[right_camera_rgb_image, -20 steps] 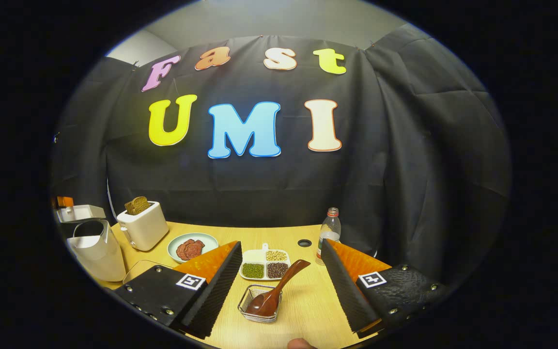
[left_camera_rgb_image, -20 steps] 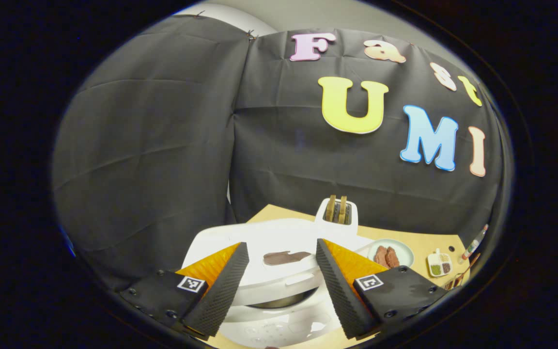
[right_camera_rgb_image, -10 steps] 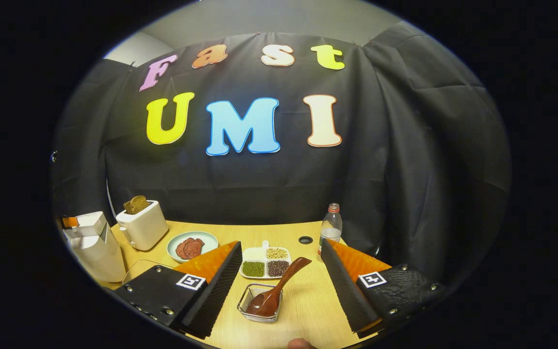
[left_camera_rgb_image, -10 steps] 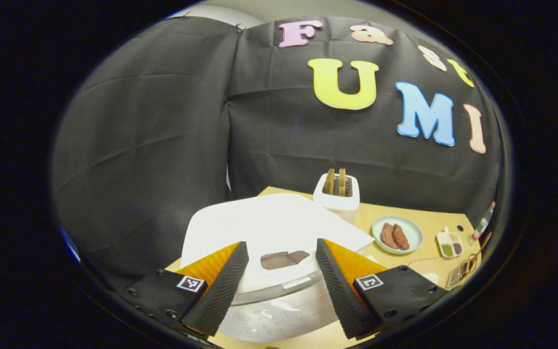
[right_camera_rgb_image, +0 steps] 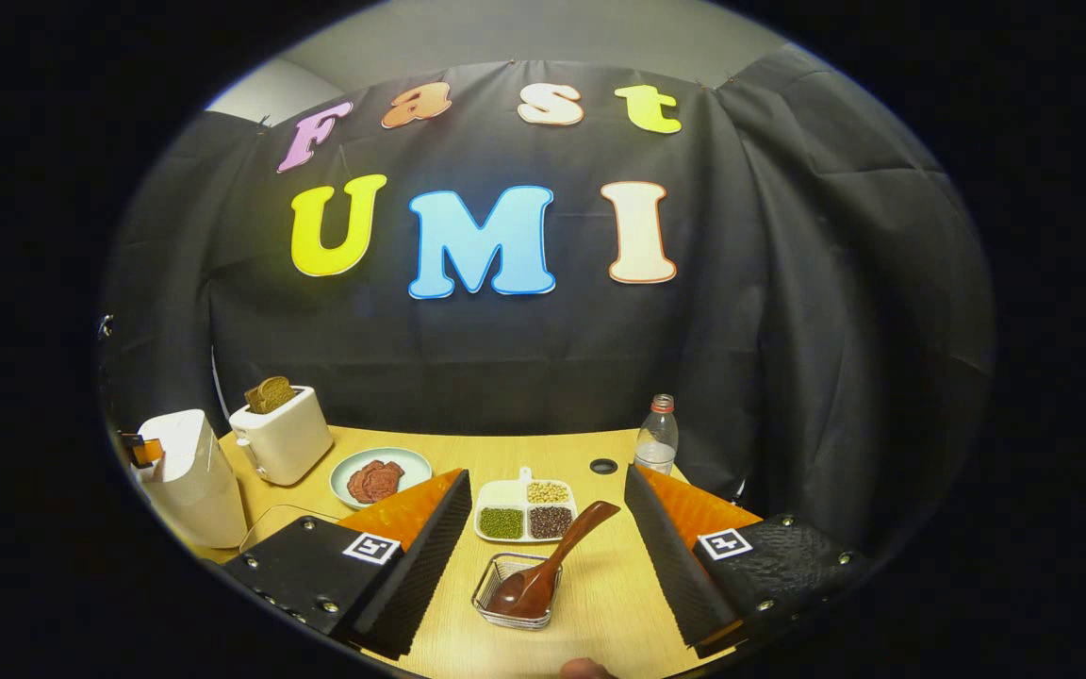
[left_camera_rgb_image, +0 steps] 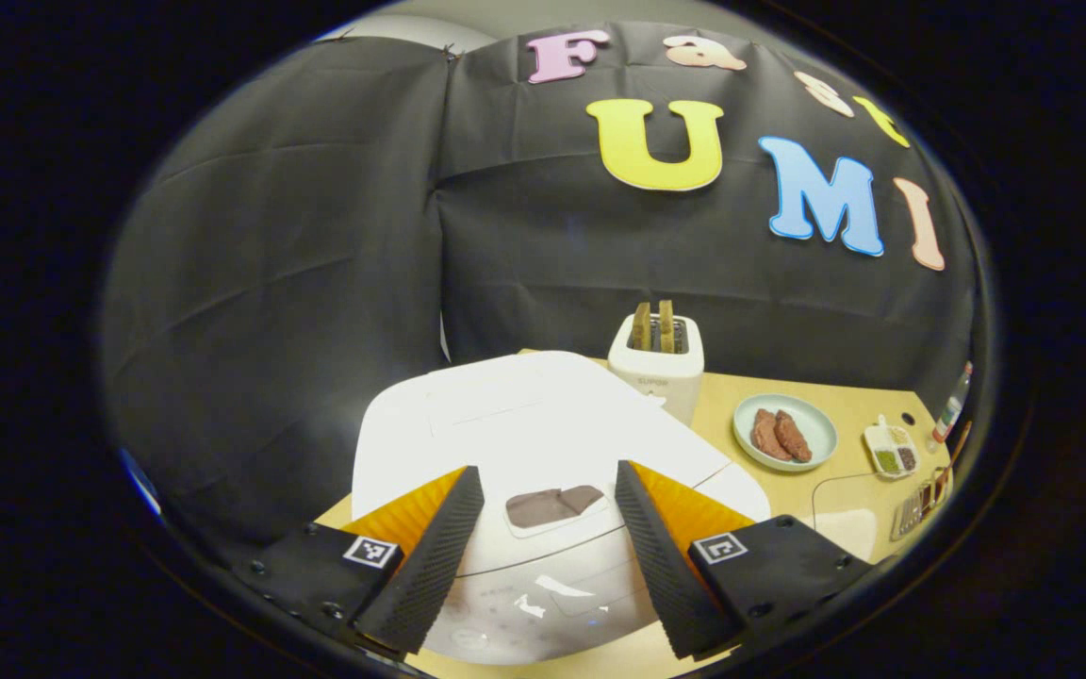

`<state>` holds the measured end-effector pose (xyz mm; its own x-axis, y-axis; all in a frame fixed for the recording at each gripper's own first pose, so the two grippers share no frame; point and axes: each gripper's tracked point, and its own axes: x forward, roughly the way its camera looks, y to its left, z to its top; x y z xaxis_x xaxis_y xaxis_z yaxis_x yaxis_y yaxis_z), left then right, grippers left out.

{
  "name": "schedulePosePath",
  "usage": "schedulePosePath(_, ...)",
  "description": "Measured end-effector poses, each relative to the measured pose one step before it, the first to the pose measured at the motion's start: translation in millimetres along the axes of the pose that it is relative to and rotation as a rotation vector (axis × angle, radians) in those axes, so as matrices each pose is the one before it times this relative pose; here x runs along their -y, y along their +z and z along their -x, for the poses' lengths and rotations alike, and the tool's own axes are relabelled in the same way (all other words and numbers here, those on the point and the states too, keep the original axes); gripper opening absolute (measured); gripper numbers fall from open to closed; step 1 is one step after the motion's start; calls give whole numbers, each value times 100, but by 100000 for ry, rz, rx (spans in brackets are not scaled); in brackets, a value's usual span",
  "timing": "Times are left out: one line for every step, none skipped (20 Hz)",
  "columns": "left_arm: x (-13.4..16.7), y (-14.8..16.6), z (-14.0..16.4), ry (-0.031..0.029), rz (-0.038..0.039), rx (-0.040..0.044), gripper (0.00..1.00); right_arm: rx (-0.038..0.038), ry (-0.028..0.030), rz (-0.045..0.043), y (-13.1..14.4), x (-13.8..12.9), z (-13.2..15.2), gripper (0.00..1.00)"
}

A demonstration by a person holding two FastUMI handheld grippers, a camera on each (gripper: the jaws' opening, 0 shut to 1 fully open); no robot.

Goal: Close the left gripper, press the button to open the rice cooker; take a wooden spoon from the chopstick holder with the right hand, scoop a spoonful of rice and pour it into the rice cooker, then put the wooden spoon back into the chopstick holder.

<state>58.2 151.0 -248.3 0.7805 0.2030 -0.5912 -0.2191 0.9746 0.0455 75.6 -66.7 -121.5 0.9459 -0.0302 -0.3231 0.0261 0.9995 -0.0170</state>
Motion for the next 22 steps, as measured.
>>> schedulePosePath(-14,-20,55,-170,-239,607,99,59,754,113,12,-435,-10,99)
schedulePosePath(68,47,120,-565,-1334,1326,99,135,966,97,43,-517,113,99)
schedulePosePath(21,422,250,-884,-1822,2178,97,294,735,-152,122,-405,89,99)
schedulePosePath(18,260,111,-754,-276,1112,98,337,1490,-380,206,-580,223,99)
schedulePosePath(23,85,-98,-352,568,80,96,659,1439,73,186,-753,178,99)
schedulePosePath(-84,-40,49,75,244,-164,99,793,589,703,315,-384,174,99)
schedulePosePath(108,372,305,-354,84,1006,96,785,628,871,378,-254,110,99)
schedulePosePath(161,834,204,-77,-760,2570,96,803,783,576,427,-426,192,99)
schedulePosePath(93,1203,452,109,-1677,3508,97,1152,609,302,550,-409,252,99)
schedulePosePath(393,1403,478,-602,-1838,3860,97,1353,397,228,650,-272,236,99)
schedulePosePath(603,1507,735,-1137,-1408,3696,97,1539,301,182,698,-142,176,99)
schedulePosePath(651,1447,608,-1367,-743,3421,97,1599,27,29,707,-194,209,99)
schedulePosePath(825,1547,648,-1548,87,3529,98,1766,-45,-218,782,-60,285,99)
schedulePosePath(880,1548,557,-1608,551,3542,97,1747,-95,-446,773,-161,255,99)
schedulePosePath(1028,1372,694,-2046,473,2979,99,1696,-16,-559,700,-181,247,99)
schedulePosePath(1033,1399,621,-2056,62,3249,97,1729,32,-376,710,-197,302,99)
schedulePosePath(1045,1255,783,-1922,-520,3166,97,1918,69,35,604,-202,222,99)
schedulePosePath(815,1160,654,-1220,-620,2789,97,1882,-224,495,623,-90,211,99)
schedulePosePath(1060,903,430,-1931,308,2084,94,1549,-246,706,488,2,338,99)
schedulePosePath(1044,746,541,-1546,1242,1587,98,1384,-224,701,446,-110,312,99)
schedulePosePath(1064,456,561,-1733,1782,1099,94,1081,113,480,314,-307,261,99)
schedulePosePath(965,436,459,-1232,1636,1017,98,1057,303,336,282,-350,331,99)
